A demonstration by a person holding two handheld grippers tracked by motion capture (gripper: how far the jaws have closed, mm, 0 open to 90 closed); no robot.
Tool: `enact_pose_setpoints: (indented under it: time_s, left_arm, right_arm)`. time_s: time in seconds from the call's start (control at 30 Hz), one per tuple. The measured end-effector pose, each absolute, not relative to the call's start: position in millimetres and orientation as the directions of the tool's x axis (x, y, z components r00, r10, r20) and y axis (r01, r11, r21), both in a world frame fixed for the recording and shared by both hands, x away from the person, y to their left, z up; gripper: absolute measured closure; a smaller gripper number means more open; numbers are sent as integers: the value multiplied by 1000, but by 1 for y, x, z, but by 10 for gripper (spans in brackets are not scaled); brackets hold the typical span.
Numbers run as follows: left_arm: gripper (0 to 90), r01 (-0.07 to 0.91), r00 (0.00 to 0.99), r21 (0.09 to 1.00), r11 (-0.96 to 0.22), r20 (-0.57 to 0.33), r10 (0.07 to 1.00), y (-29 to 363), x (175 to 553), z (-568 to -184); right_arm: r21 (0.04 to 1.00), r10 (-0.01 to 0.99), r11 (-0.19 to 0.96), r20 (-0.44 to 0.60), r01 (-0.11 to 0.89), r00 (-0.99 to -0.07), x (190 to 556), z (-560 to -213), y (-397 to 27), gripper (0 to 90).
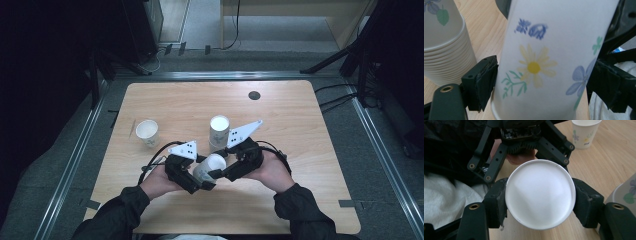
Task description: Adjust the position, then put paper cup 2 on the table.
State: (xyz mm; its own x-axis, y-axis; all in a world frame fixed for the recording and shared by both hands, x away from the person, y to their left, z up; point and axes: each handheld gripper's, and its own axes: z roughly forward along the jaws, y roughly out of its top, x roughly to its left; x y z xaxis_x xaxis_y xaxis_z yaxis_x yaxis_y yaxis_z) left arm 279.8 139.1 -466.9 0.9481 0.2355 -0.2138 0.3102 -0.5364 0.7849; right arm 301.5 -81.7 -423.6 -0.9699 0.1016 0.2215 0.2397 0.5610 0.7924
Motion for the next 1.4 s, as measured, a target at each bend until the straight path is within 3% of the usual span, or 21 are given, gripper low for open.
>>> enact_pose_setpoints:
  time_s: [0.07, 0.17, 0.47, 0.67, 0.83, 1.17, 1.4]
  left_arm:
    - [151, 297, 952, 792, -533, -200, 234, 140, 279, -466]
    - [247, 271, 956, 808, -523, -164, 241, 142, 276, -464]
    - [300, 264, 960, 793, -549, -163, 226, 142, 276, -464]
    - [308, 276, 958, 787, -552, -176, 228, 143, 277, -464]
    - [305, 287, 955, 781, -554, -184, 234, 146, 280, -463]
    - [302, 281, 958, 722, -632, -168, 234, 157, 284, -450]
    - [302, 268, 962, 683, -679, -150, 228, 158, 285, -447]
  right_arm:
    - [793, 104, 556, 229, 247, -968, 302, -422, -83, 359]
    - [797, 95, 551, 235, 248, -967, 302, -422, -84, 360]
    - [789, 92, 562, 238, 248, -967, 302, -422, -83, 362]
    - [793, 88, 551, 253, 259, -963, 304, -424, -84, 343]
    - [796, 99, 547, 246, 259, -964, 304, -425, -88, 258]
    - [765, 173, 602, 158, 231, -972, 288, -447, -104, 264]
    - [738, 172, 633, 161, 234, -972, 287, -457, -101, 270]
